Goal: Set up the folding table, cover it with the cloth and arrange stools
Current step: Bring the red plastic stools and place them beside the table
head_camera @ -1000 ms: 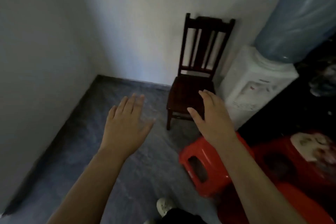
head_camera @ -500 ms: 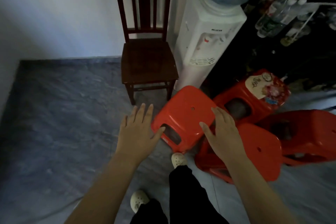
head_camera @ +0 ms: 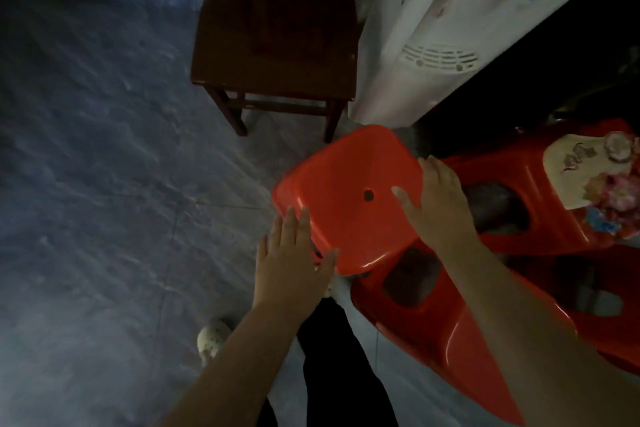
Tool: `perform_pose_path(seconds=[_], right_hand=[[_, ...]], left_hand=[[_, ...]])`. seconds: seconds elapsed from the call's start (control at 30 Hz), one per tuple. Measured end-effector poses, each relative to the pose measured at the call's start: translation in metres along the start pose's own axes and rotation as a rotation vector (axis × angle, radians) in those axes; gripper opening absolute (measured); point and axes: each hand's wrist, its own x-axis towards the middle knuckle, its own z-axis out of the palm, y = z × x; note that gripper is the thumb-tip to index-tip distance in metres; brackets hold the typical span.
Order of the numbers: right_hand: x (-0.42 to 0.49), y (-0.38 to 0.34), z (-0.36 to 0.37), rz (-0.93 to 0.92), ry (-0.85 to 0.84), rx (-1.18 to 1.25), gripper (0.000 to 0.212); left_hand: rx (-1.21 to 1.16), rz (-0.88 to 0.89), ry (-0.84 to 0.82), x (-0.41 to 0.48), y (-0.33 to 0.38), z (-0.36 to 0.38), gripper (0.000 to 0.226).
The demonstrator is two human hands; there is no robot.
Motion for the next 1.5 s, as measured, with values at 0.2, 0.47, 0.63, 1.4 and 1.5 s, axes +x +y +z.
perform_pose_path(seconds=[0.2, 0.47, 0.63, 1.4, 1.5], right_hand=[[0.066, 0.055, 0.072, 0.051, -0.119, -0.001, 0.089], [0.1, 0.089, 0.129, 0.162, -0.152, 0.126, 0.111], [0.107, 0.089, 0.133, 0.182, -0.1, 0.141, 0.108], [-0.045, -0.34, 0.165, -0.364, -0.175, 0.128, 0.085], [-0.101, -0.422, 0.19, -0.489, -0.201, 0.12, 0.074]], left_hand=[[-0.148, -0.164, -0.034, 0.064, 0.02, 0.085, 0.09], [-0.634, -0.461, 0.028, 0.113, 0.016, 0.138, 0.107], [-0.902, -0.493, 0.032, 0.118, 0.013, 0.149, 0.112], [-1.169, -0.717, 0.602, -0.07, -0.344, 0.033, 0.116], [-1.2, -0.767, 0.742, -0.129, -0.429, 0.02, 0.107]])
